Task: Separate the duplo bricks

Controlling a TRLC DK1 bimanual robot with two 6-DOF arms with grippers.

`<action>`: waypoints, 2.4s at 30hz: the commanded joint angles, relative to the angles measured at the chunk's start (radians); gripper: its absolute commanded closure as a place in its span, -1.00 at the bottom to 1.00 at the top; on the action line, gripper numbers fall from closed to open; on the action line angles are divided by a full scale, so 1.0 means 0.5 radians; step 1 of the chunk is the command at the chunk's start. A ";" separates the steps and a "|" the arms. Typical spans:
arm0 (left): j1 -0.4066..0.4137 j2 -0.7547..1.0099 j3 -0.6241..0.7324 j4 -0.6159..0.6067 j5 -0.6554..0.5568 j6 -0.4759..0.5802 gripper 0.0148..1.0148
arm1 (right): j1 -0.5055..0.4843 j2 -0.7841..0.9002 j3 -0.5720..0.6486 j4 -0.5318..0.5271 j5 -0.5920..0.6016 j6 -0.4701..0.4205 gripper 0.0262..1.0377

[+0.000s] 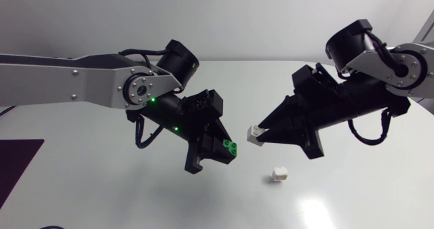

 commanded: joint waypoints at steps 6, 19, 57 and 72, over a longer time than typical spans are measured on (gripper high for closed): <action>0.041 -0.021 -0.049 -0.012 0.022 0.044 0.30 | -0.051 0.027 -0.232 0.204 0.298 -0.114 0.80; 0.130 -0.046 -0.064 -0.028 -0.052 -0.002 0.29 | 0.164 0.484 -0.606 0.961 0.900 -0.111 0.80; 0.090 -0.012 -0.150 0.089 -0.153 -0.072 0.27 | -0.659 0.373 -0.523 0.691 1.357 0.294 -0.63; 0.066 -0.027 -0.162 0.104 -0.159 -0.088 0.27 | -0.717 0.413 -0.600 0.563 1.427 0.368 -0.61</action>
